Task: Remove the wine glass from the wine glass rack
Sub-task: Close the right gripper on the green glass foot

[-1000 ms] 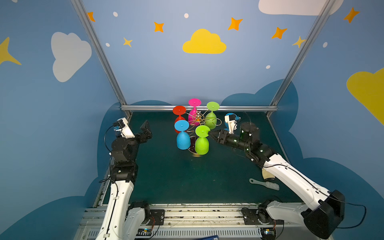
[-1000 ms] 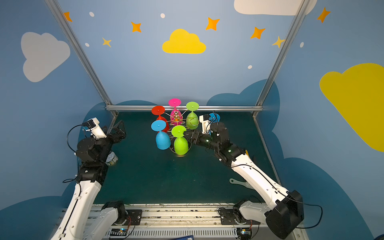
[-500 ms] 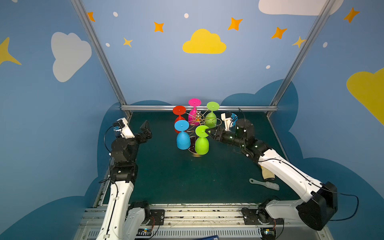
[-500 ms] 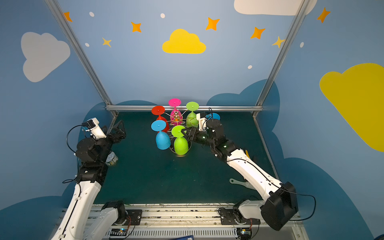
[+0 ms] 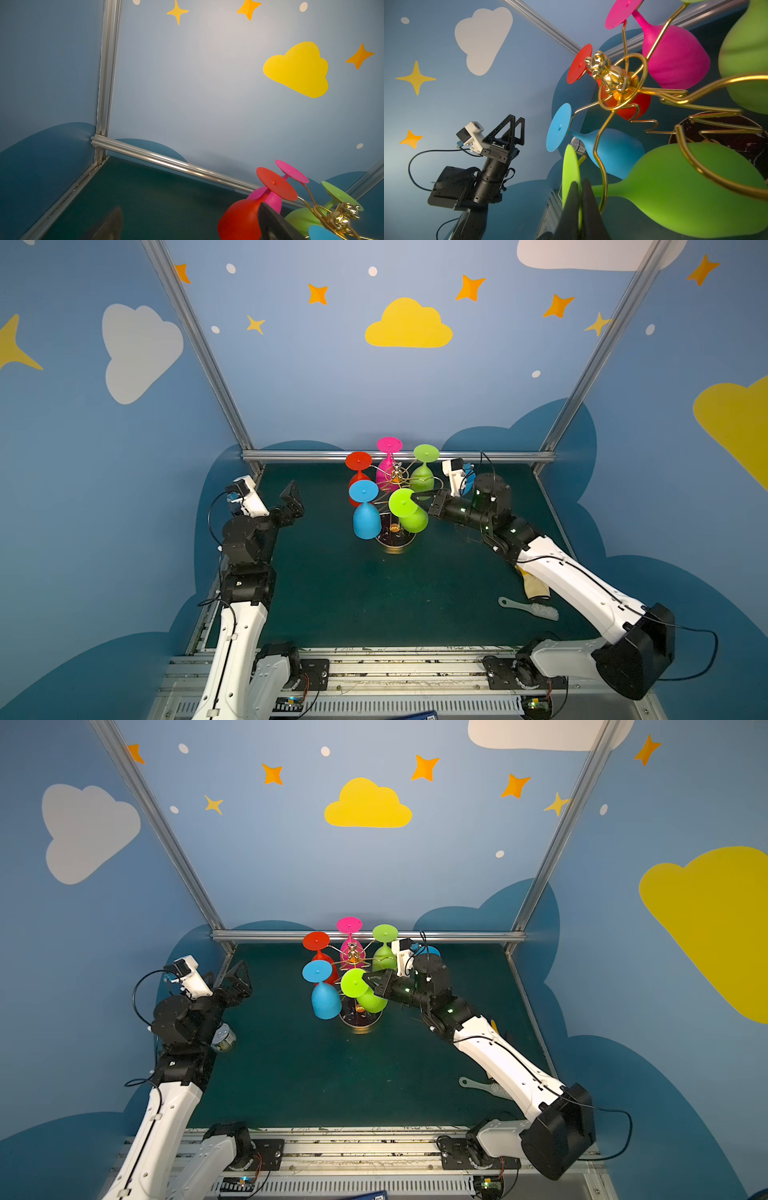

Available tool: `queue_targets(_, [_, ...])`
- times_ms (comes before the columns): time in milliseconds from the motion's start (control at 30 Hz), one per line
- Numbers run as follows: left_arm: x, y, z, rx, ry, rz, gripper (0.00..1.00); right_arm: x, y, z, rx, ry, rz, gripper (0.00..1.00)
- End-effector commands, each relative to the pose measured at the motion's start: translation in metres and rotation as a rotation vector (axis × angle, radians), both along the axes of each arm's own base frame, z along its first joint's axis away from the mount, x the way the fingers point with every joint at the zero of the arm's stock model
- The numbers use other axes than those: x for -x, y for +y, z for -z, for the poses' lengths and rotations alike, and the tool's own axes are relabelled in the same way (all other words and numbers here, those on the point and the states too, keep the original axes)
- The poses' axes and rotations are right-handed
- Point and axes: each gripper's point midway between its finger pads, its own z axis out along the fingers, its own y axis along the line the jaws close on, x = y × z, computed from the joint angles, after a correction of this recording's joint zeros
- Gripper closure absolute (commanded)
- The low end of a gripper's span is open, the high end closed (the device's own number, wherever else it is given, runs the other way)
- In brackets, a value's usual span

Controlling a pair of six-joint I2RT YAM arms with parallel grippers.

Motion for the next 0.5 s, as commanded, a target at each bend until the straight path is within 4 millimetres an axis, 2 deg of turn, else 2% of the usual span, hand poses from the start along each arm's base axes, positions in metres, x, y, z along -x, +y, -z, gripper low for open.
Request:
queue_targets(0, [0.004,0.001,-0.006,-0.003,-0.027,-0.004,0.00,0.004,0.003,-0.008,-0.020,0.000,-0.017,0.96])
queue_targets(133, [0.004,0.001,-0.006,-0.003,-0.028,-0.005,0.00,0.005,0.003,-0.012,-0.031,-0.004,-0.016,1.00])
queue_targets(467, [0.004,0.001,-0.007,-0.005,-0.030,-0.007,0.00,0.008,-0.001,-0.031,-0.085,-0.026,-0.005,1.00])
